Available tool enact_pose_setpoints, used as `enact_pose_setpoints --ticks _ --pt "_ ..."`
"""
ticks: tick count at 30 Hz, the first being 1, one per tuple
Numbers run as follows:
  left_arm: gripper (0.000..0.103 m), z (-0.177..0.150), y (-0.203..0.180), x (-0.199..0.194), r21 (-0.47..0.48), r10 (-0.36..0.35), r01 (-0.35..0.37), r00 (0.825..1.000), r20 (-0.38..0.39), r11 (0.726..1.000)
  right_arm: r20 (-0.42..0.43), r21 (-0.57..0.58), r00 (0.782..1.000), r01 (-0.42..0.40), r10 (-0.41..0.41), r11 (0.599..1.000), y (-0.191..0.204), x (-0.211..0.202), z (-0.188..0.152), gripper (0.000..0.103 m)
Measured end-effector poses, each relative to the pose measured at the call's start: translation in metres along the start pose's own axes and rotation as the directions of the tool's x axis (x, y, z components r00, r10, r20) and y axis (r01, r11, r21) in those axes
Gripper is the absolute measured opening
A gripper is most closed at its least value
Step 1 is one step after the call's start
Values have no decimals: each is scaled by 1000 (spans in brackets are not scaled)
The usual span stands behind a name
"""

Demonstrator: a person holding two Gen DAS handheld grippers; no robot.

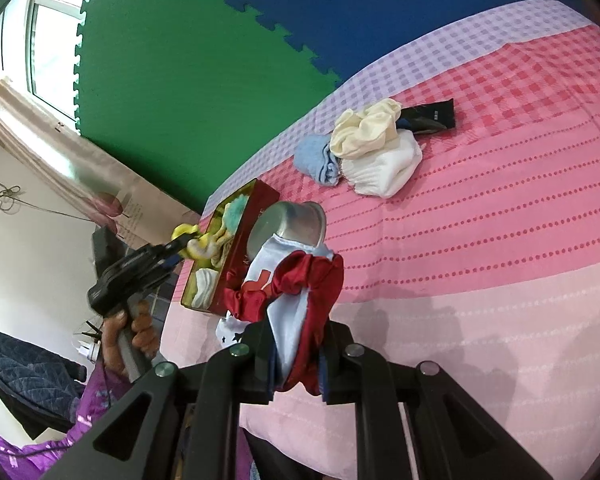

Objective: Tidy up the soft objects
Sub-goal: 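Carry the yellow glove toward the tin while the right gripper grasps the red-white cloth, then lower the red-white cloth into the red tin and open the right gripper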

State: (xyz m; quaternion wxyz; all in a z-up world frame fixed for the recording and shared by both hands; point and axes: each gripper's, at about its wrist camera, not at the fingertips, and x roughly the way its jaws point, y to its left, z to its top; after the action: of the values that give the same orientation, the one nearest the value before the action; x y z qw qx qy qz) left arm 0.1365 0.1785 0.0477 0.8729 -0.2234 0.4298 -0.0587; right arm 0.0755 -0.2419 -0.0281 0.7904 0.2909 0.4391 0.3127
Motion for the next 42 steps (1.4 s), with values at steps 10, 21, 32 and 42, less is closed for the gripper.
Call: enact_pose_setpoints --ticks 10,21,32,42 --pt "63 4 3 22 13 53 -52 999 -4 999 -18 -17 1000 0 -1 1000 5 5 1 14" --pt "95 -47 -3 -86 -113 188 -164 951 248 980 -49 -114 997 -68 62 991 50 21 12 14" --pt "97 -135 34 -128 -239 388 -340 900 197 910 -163 -254 981 -149 110 956 141 123 33 14" --pt "97 -142 40 -122 -220 402 -363 901 164 905 -191 -366 981 -33 -40 930 177 209 21 15"
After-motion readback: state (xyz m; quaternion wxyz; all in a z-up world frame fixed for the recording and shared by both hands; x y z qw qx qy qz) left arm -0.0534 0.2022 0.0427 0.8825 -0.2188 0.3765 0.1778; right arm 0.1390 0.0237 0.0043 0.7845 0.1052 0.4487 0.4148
